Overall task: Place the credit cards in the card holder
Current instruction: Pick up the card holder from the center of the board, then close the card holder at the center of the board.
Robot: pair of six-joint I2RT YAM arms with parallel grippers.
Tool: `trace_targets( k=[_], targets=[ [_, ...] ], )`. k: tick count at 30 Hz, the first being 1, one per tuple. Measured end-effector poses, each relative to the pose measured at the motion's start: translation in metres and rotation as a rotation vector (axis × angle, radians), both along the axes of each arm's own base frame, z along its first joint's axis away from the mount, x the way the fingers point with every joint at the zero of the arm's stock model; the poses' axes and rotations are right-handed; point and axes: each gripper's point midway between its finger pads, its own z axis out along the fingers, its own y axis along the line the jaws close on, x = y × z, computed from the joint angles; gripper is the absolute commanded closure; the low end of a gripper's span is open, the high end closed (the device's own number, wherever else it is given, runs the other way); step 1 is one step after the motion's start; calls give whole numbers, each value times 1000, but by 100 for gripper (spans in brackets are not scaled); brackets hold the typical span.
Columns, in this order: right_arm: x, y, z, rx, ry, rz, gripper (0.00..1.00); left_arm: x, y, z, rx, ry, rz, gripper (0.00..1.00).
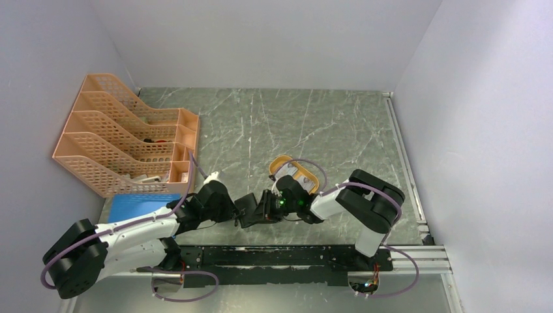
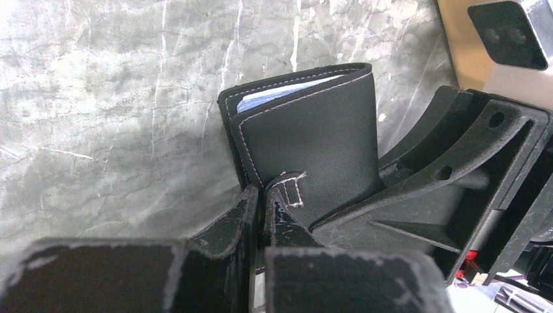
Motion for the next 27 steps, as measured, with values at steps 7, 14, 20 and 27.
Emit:
trace_targets(
  k=[7,14,20,27],
  targets=[
    [-2,2,3,4,-36,38,100,1,1,4,0,-7,4,86],
    [2,8,43,-61,-208,111,100,0,21,39,99,-33,7,21],
    [43,2,157,-85,-572,75,100,35,16,179,30,-256,58,8],
    [94,-43,262,-254,-1014,-79,100,45,24,313,-147,-552,89,2]
  ],
)
